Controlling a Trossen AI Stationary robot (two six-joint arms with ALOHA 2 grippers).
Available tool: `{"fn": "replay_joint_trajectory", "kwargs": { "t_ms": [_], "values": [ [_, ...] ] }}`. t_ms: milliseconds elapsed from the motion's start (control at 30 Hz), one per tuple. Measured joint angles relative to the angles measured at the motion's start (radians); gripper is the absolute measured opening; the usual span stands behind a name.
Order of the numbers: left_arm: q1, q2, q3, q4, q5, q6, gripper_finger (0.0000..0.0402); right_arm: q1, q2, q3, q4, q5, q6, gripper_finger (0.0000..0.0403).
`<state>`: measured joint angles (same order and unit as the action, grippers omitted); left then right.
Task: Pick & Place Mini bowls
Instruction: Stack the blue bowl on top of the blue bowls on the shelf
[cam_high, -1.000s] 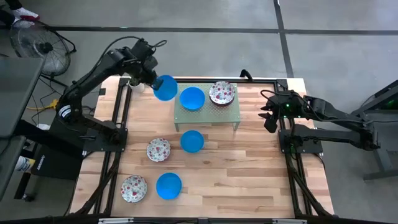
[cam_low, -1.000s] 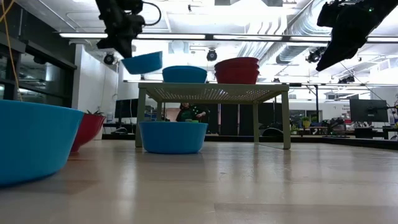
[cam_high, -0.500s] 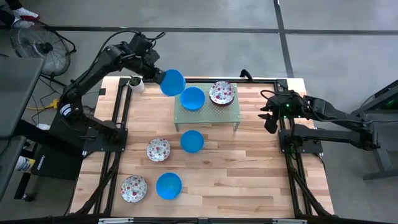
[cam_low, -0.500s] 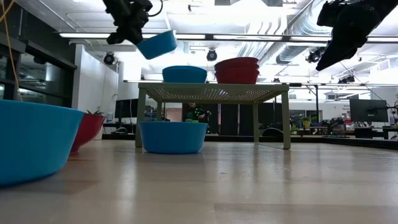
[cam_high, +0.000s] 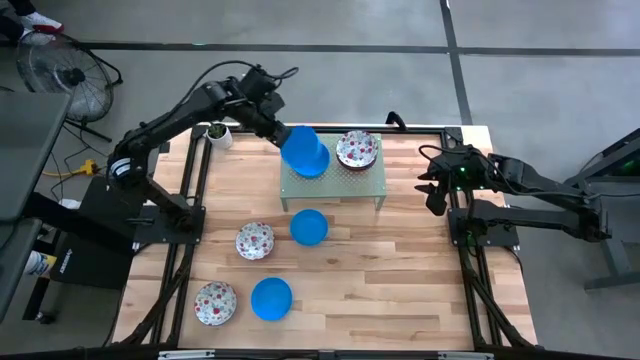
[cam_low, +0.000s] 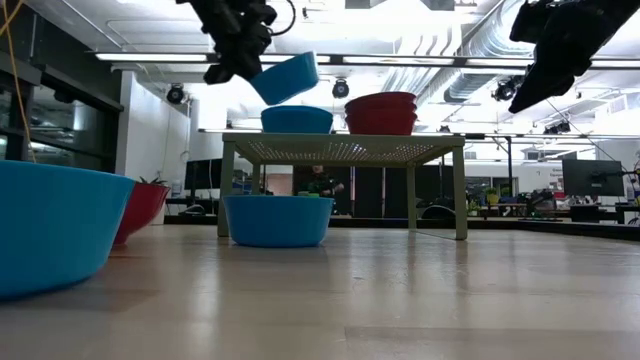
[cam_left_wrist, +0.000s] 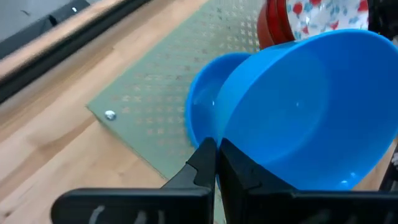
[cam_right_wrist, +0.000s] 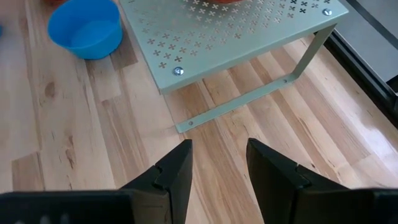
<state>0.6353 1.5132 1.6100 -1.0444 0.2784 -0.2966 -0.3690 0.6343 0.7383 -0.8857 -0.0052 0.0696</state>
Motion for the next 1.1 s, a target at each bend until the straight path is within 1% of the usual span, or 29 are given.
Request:
{"fn": "replay_joint_trajectory", "kwargs": {
  "t_ms": [100, 400, 600, 733, 833, 1100],
  "values": [
    [-0.016, 0.012, 0.000, 0.000, -0.001, 0.000, 0.0000, 0.000, 0.000, 0.000, 0.000, -0.001, 0.000, 0.0139],
    [-0.016, 0.014, 0.000, 0.056, -0.010, -0.029, 0.0000, 0.000, 0.000, 0.000, 0.000, -0.002, 0.000, 0.0139],
    [-0.016, 0.014, 0.000, 0.057, -0.007, -0.031, 0.0000, 0.000, 0.000, 0.000, 0.000, -0.002, 0.000, 0.0139],
    [-0.041, 0.050, -0.001, 0.068, -0.017, -0.044, 0.0000, 0.000, 0.000, 0.000, -0.001, -0.003, 0.001, 0.0139],
    [-0.047, 0.066, -0.002, 0.072, 0.004, -0.032, 0.0000, 0.000, 0.000, 0.000, -0.001, -0.003, 0.001, 0.0139],
    [-0.053, 0.081, 0.000, 0.067, -0.054, -0.026, 0.0000, 0.000, 0.000, 0.000, -0.006, -0.003, 0.005, 0.0139]
  ]
}}
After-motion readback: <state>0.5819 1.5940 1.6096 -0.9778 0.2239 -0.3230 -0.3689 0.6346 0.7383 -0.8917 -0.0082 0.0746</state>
